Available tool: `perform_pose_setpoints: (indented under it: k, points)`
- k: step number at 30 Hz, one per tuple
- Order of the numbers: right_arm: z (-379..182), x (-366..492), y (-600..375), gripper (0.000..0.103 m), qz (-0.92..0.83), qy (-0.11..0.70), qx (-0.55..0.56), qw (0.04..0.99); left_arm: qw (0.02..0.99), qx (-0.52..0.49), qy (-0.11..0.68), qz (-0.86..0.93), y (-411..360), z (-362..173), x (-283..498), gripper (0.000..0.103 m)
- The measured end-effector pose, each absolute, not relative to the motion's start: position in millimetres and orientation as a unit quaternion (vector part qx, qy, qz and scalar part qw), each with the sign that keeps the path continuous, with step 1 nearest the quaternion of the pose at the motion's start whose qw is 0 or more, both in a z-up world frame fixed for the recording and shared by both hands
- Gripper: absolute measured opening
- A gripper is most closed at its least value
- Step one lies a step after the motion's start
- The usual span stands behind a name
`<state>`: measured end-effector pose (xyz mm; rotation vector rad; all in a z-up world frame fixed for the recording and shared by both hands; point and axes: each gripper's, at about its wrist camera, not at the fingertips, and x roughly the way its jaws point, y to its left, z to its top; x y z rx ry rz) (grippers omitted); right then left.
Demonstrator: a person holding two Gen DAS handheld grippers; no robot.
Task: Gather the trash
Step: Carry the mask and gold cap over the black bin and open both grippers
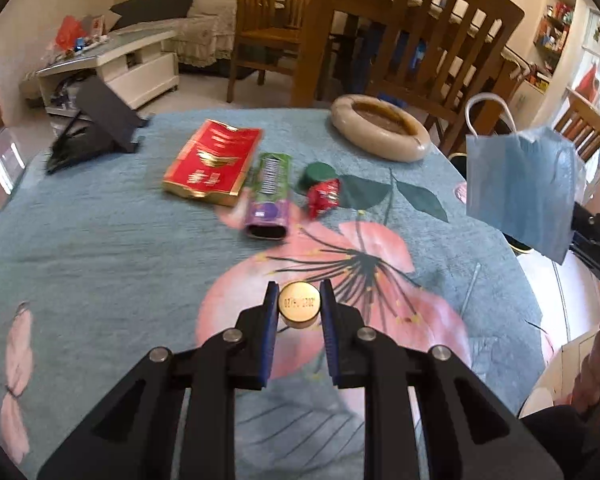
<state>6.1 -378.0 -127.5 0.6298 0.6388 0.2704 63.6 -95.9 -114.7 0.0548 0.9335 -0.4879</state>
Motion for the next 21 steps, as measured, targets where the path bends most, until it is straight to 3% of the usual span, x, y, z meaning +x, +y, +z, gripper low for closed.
perform_pose_setpoints:
  k: [9,21]
  points:
    - [-131.0,2.6,-385.7,0.018,0.113,0.313,0.311,0.89,0.87,0.004,0.439,-0.224,-75.3,-99.9,60.0,0.021]
    - [-138.9,-25.5,-436.1,0.018,0.053,0.299,0.347,0.887,0.866,0.087,0.404,-0.281,-181.4,-78.9,39.3,0.021]
